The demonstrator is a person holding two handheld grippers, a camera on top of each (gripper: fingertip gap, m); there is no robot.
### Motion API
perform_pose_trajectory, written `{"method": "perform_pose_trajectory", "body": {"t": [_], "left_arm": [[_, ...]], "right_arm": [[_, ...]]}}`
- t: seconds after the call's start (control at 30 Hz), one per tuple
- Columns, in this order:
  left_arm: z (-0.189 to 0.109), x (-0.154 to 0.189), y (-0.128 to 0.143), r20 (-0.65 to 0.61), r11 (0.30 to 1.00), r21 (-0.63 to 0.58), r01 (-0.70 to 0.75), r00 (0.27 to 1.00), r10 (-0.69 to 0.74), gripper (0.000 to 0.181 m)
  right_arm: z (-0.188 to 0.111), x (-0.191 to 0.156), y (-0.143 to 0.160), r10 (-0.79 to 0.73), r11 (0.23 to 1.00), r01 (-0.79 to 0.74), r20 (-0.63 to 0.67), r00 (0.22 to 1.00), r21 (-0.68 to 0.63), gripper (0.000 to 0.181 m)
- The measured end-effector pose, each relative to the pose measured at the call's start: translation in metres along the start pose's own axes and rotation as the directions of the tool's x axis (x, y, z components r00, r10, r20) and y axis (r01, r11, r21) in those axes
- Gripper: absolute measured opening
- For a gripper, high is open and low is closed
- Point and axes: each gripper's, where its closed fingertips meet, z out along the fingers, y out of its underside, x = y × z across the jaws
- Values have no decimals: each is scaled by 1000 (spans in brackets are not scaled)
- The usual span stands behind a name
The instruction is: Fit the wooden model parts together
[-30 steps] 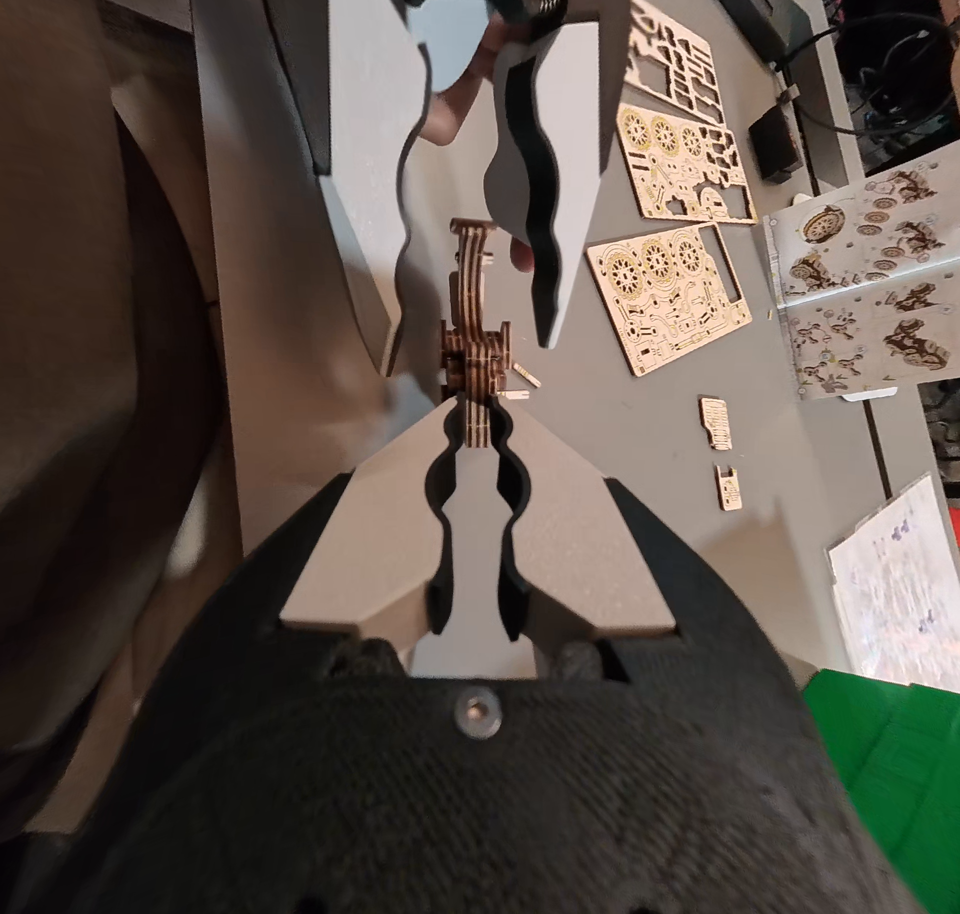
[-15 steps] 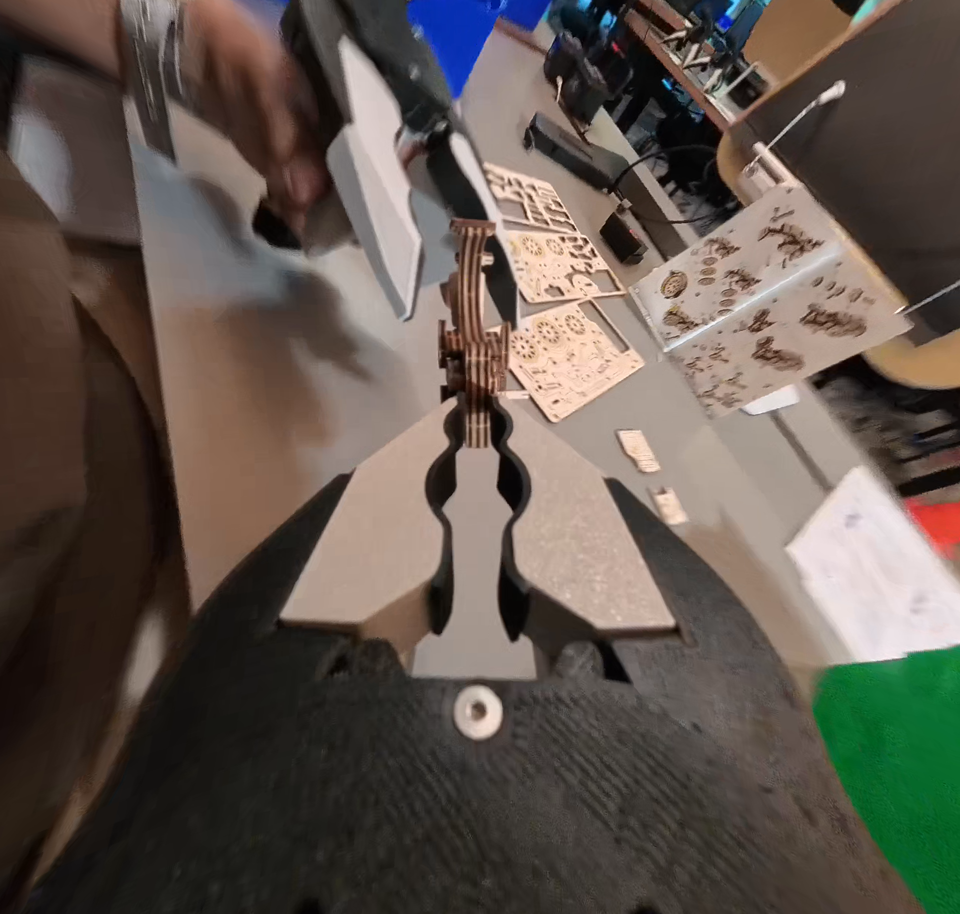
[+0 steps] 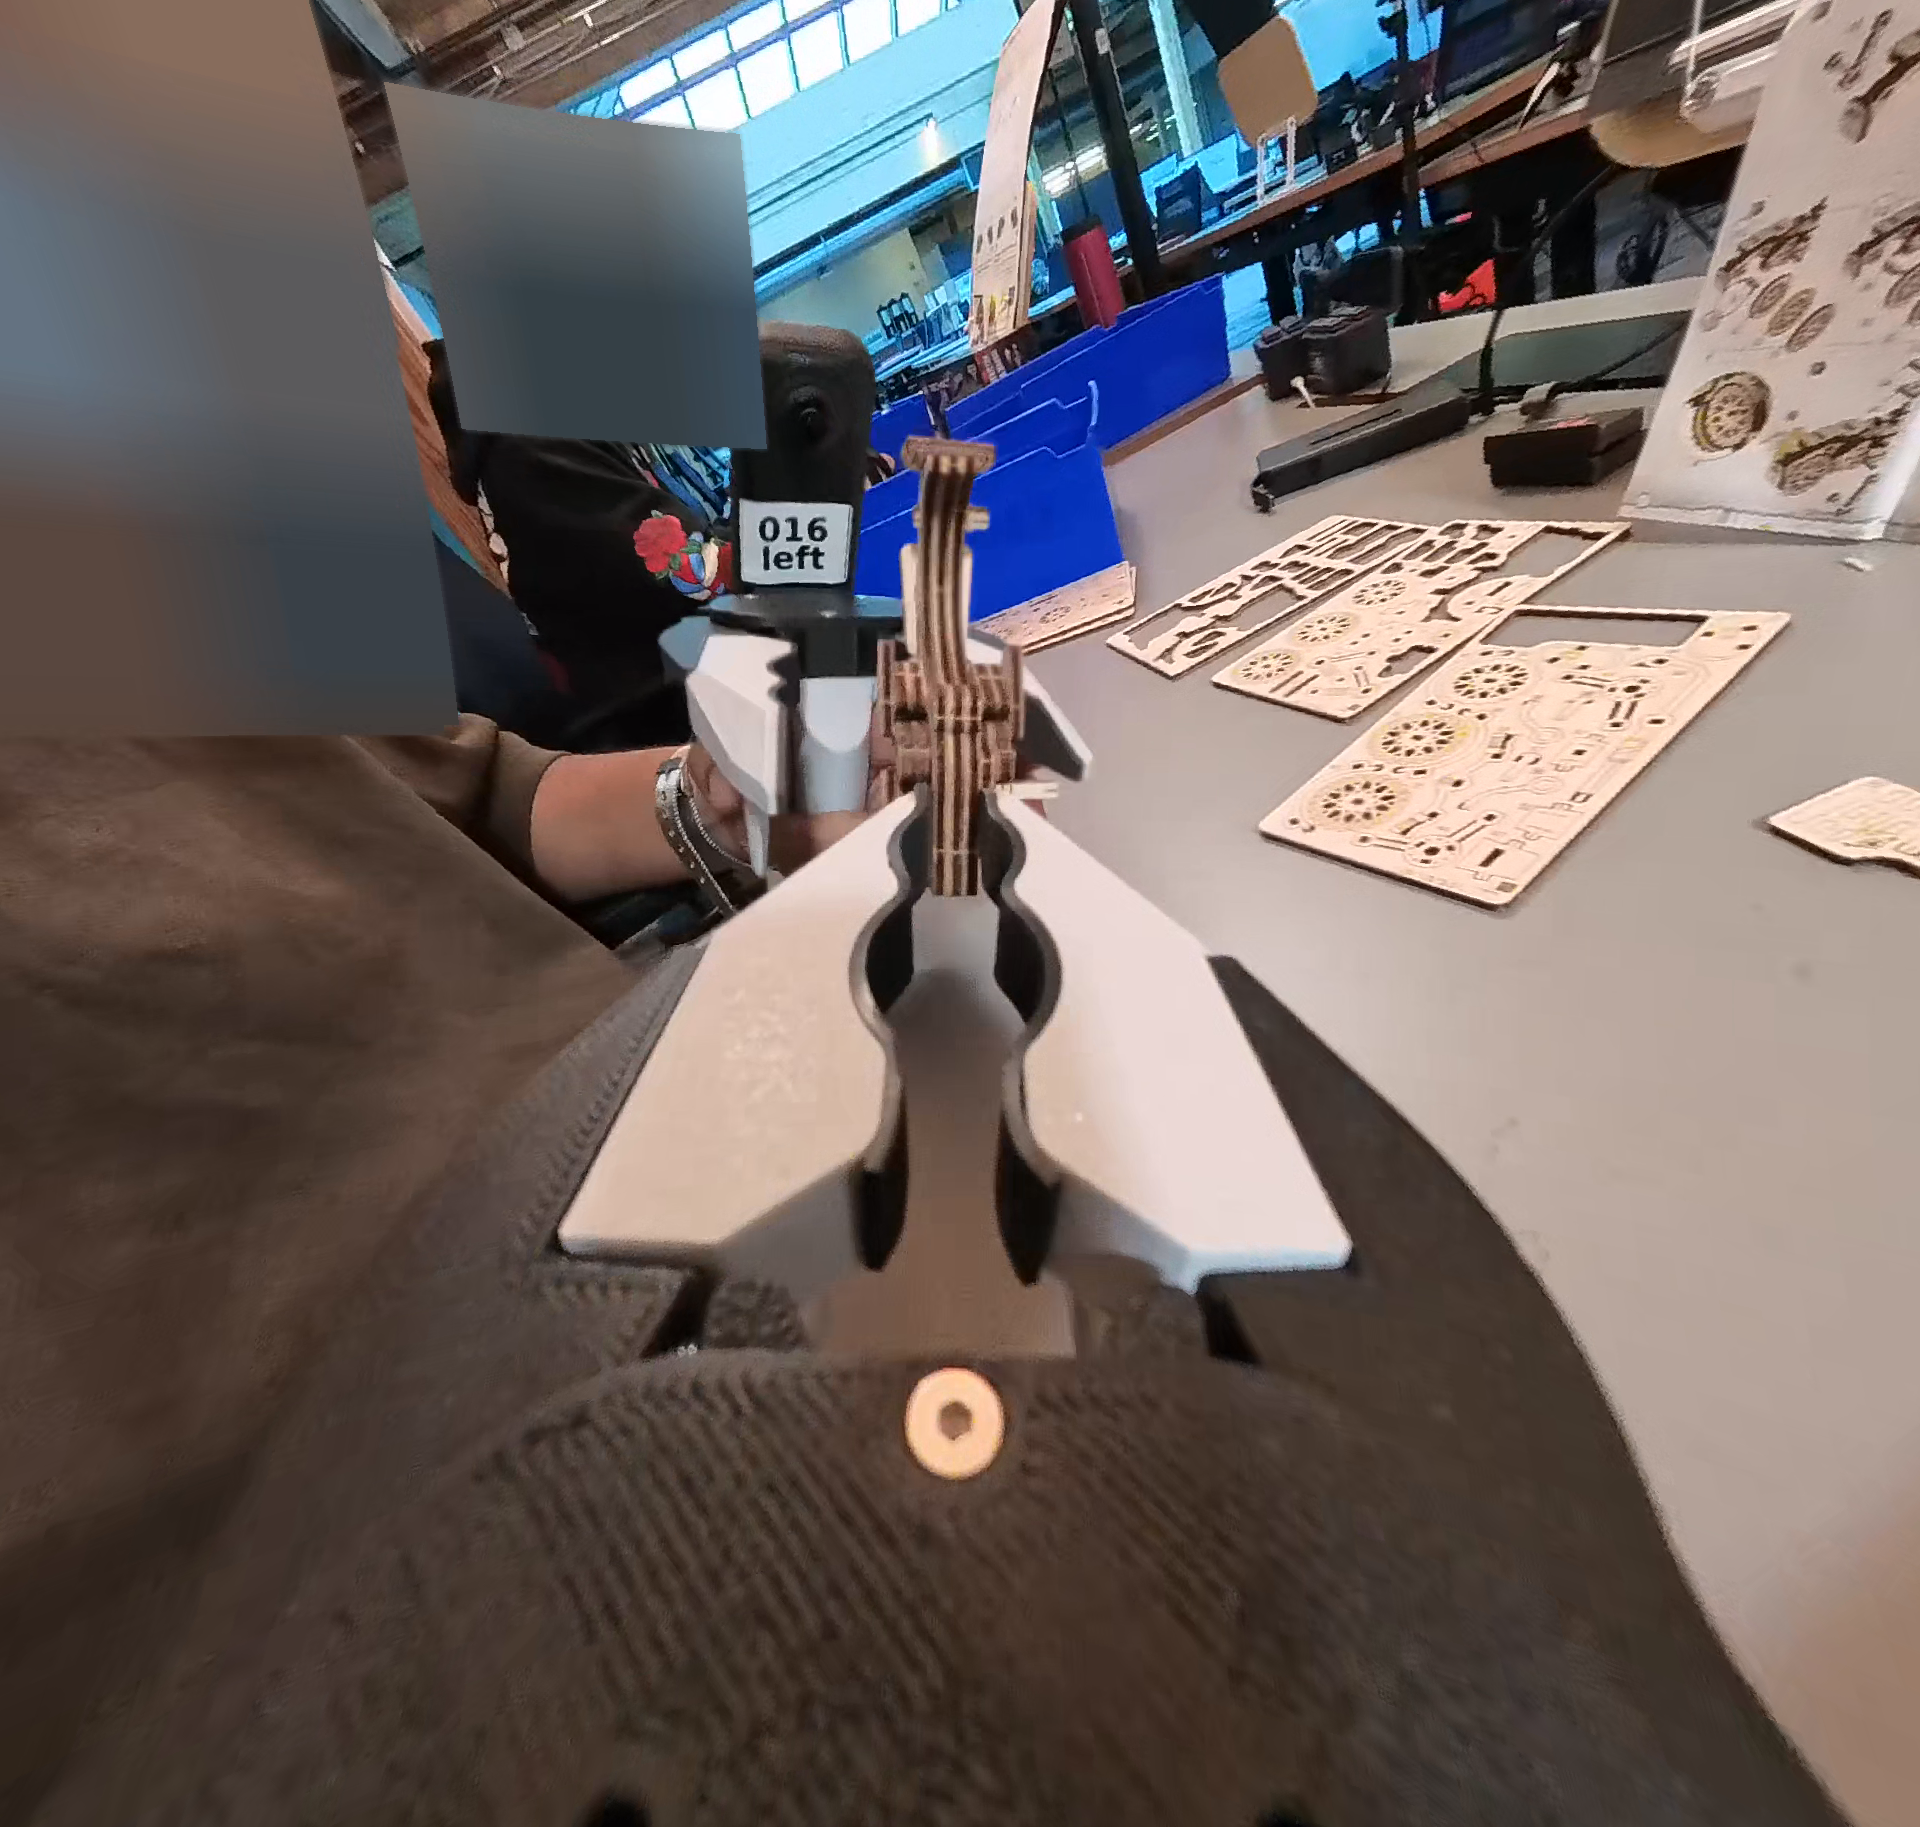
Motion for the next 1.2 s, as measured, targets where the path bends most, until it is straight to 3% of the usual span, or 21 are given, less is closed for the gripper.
{"method": "perform_pose_trajectory", "body": {"t": [0.2, 0.37, 0.5, 0.63, 0.8, 1.2], "left_arm": [[-3, -4, -3, -2, 998, 15, 57, 998, -57, 63], [-5, -11, -4, -41, 981, 23, 194, 980, -192, 63], [-6, -6, -6, -61, 989, 48, 139, 989, -136, 63], [-5, -1, -5, -81, 992, 36, 124, 989, -121, 52], [-8, -4, -7, -99, 985, 45, 167, 982, -161, 43], [-7, -11, -3, -64, 980, 16, 199, 978, -198, 26]], "right_arm": [[2, 0, 2, -189, 982, 186, -88, 978, -40, 6], [1, -6, 0, -374, 927, 366, -143, 916, -81, 7], [4, -9, 4, -149, 988, 146, -58, 987, -54, 7], [6, -5, 3, 99, 995, -99, 6, 995, -2, 7], [10, -4, 13, 153, 987, -152, 7, 988, -52, 7], [13, 1, 17, 308, 951, -307, 29, 951, -29, 7]]}}
